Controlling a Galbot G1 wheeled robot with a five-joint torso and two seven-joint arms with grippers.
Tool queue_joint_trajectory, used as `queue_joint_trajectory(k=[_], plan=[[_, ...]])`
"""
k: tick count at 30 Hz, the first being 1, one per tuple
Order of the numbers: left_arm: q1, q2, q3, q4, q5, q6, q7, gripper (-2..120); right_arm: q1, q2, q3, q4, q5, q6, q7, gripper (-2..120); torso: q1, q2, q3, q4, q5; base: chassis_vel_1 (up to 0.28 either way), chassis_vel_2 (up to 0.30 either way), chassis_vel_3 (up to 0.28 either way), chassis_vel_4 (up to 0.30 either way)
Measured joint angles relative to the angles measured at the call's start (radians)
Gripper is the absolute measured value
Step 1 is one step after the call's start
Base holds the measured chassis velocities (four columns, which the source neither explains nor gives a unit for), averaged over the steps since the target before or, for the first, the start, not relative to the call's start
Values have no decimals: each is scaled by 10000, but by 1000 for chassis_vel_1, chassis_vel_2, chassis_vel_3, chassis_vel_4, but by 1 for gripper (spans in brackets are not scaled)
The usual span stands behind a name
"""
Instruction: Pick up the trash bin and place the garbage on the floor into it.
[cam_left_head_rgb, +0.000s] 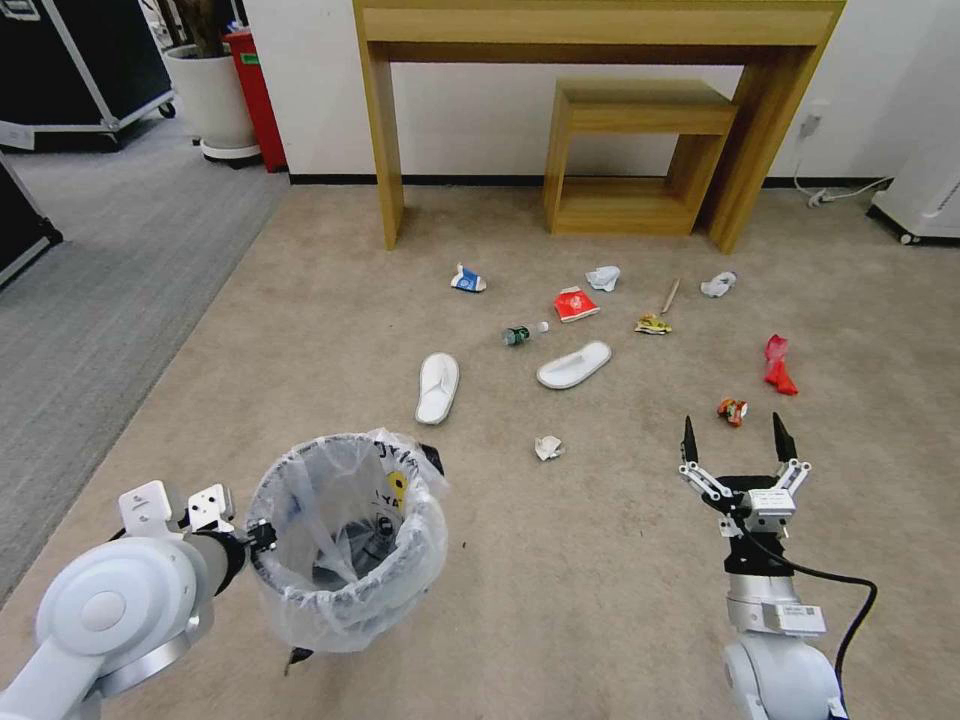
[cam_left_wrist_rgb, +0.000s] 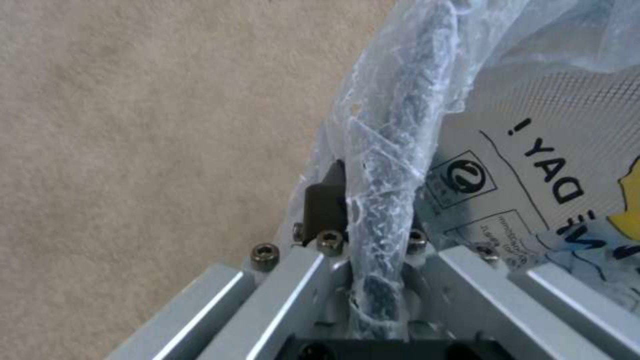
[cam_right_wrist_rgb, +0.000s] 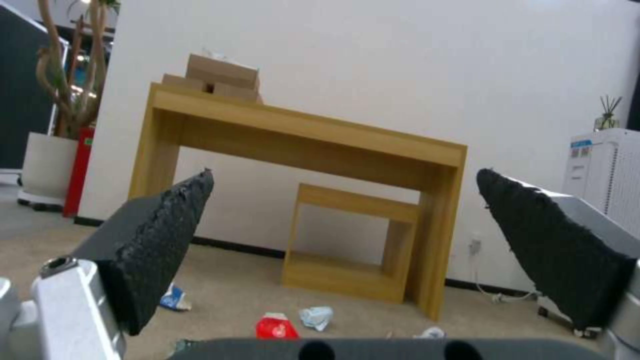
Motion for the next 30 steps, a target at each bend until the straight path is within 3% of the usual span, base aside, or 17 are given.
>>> queue_joint_trajectory(k=[11, 18, 30], plan=[[92, 208, -319, 469, 708, 227, 339, 0, -14, -52, -4, 2, 85, 5, -24, 100, 0, 0, 0, 0, 0, 0, 0, 0, 0], [27, 767, -592, 974, 717, 229, 562, 0, 23, -107, -4, 21, 210, 47, -145, 100, 0, 0, 0, -1, 0, 0, 0, 0, 0], [90, 776, -727, 1160, 812, 319, 796, 0, 255, -94, -139, -183, 301, 75, -308, 100, 0, 0, 1, 0, 0, 0, 0, 0, 0]])
